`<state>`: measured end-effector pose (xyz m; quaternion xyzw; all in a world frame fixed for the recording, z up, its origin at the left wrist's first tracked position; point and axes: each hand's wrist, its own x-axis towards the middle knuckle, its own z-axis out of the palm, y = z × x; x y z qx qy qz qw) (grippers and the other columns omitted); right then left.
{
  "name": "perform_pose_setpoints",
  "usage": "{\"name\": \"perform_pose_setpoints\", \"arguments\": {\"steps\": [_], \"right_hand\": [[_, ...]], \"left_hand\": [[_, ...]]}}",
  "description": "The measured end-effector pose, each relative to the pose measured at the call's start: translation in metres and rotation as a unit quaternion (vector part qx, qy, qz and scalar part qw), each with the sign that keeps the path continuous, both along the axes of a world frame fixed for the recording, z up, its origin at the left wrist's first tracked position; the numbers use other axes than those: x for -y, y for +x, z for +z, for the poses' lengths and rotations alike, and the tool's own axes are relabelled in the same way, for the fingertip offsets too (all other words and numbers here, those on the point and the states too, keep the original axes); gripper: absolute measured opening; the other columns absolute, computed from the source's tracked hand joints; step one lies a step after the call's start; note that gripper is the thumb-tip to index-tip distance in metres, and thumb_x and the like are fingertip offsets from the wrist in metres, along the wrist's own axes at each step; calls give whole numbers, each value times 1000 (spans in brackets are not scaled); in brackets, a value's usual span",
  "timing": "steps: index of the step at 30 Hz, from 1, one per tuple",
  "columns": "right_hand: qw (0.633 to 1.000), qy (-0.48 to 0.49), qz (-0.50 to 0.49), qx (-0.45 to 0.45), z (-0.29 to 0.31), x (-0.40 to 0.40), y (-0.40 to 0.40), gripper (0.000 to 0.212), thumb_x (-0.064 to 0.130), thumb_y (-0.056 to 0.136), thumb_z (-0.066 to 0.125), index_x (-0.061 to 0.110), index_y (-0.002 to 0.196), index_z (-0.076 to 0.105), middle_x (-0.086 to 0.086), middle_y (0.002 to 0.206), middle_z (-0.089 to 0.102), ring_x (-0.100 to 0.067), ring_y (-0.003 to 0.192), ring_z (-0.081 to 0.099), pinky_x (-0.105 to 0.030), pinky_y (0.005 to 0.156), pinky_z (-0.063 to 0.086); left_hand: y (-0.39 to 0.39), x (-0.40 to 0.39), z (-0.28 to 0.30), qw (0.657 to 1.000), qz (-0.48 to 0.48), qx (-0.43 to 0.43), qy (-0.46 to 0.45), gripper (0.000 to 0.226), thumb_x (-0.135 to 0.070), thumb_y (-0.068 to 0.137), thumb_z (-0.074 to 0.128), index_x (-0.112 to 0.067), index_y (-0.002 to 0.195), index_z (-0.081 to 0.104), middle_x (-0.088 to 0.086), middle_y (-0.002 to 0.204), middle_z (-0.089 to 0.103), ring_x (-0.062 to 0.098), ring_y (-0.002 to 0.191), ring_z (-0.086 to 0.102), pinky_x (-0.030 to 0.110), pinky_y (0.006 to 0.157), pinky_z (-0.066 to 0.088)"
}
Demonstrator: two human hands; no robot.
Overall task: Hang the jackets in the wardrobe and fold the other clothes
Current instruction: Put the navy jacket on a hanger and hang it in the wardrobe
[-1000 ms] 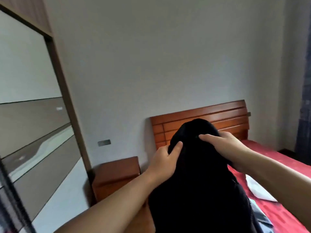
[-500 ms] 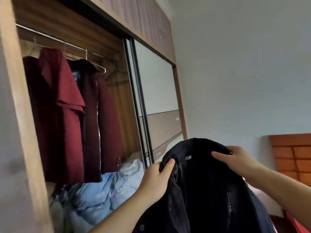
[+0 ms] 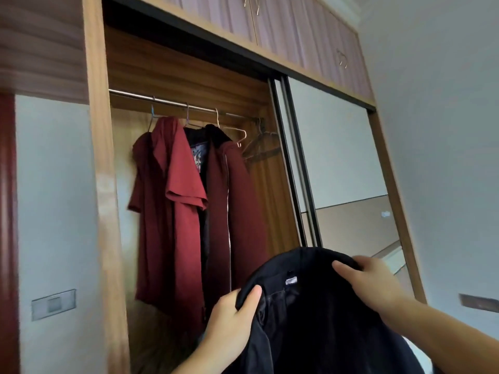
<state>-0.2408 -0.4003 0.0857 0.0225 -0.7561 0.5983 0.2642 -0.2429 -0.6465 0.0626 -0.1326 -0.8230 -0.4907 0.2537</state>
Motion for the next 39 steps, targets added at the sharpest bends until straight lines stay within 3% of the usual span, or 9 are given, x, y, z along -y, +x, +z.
{"name": "perform_pose_setpoints", "arguments": {"steps": [3, 6, 8, 12, 16, 20, 23, 34, 39], "right_hand": [[996, -17, 86, -10, 14, 9, -37, 16, 25, 92, 63, 14, 84, 70, -4, 76, 73, -15, 69, 69, -24, 57, 51], [986, -24, 161, -24, 33, 26, -70, 16, 25, 93, 63, 14, 84, 70, -2, 76, 73, -16, 71, 70, -27, 63, 54], [978, -45, 201, -37, 49, 37, -90, 16, 23, 93, 63, 13, 82, 70, -1, 73, 73, -15, 69, 70, -26, 63, 54], [951, -91, 290, -58, 81, 56, -129, 19, 22, 93, 63, 6, 86, 69, -8, 79, 75, -24, 76, 72, -36, 71, 57], [936, -115, 317, -101, 112, 70, -166, 25, 19, 93, 62, 9, 71, 60, -6, 64, 62, -19, 60, 62, -28, 56, 50], [935, -101, 312, -136, 142, 68, -211, 36, 18, 93, 62, 16, 58, 52, -1, 56, 56, -14, 51, 57, -24, 53, 45], [938, -84, 293, -162, 158, 57, -247, 34, 18, 93, 61, 15, 60, 52, 0, 56, 57, -13, 53, 58, -25, 53, 45], [950, 67, 222, -209, 173, 28, -411, 30, 35, 88, 64, 6, 80, 65, 0, 69, 65, -16, 69, 64, -32, 69, 50], [941, 134, 178, -256, 185, 24, -484, 42, 46, 94, 53, 14, 66, 51, 5, 61, 56, -9, 60, 53, -24, 59, 40]], "left_hand": [[-10, -22, 14, 999, 35, -2, 4, 25, -41, 91, 62, -20, 88, 76, -3, 84, 74, 3, 78, 66, 14, 70, 47], [-23, -36, 30, 998, 53, -24, -11, 6, -35, 87, 69, -34, 89, 75, -21, 82, 73, -9, 81, 65, 8, 69, 45], [-36, -38, 41, 998, 29, -47, -6, 19, -32, 81, 77, -38, 98, 71, -28, 88, 72, -13, 88, 64, 5, 73, 43], [-72, -41, 59, 994, -8, -95, -56, 65, -60, 57, 73, -45, 118, 56, -38, 111, 63, -19, 109, 54, 3, 87, 39], [-121, -56, 70, 992, 16, -78, -97, 91, -73, 48, 66, -42, 132, 45, -33, 117, 57, -25, 105, 48, -1, 86, 36], [-176, -72, 86, 993, 42, -98, -42, 54, -63, 52, 70, -51, 103, 60, -35, 98, 63, -27, 93, 51, -5, 74, 36], [-218, -78, 99, 994, 32, -103, -18, 27, -43, 66, 75, -31, 90, 71, -19, 89, 73, -14, 84, 62, 3, 70, 44], [-365, -96, 112, 986, 89, -142, 19, 17, -24, 74, 77, -30, 88, 70, -12, 82, 72, -14, 79, 61, 3, 63, 43], [-427, -105, 127, 977, 148, -151, 31, 20, -23, 74, 76, -26, 93, 71, -12, 84, 73, -9, 76, 64, 6, 66, 46]]}}
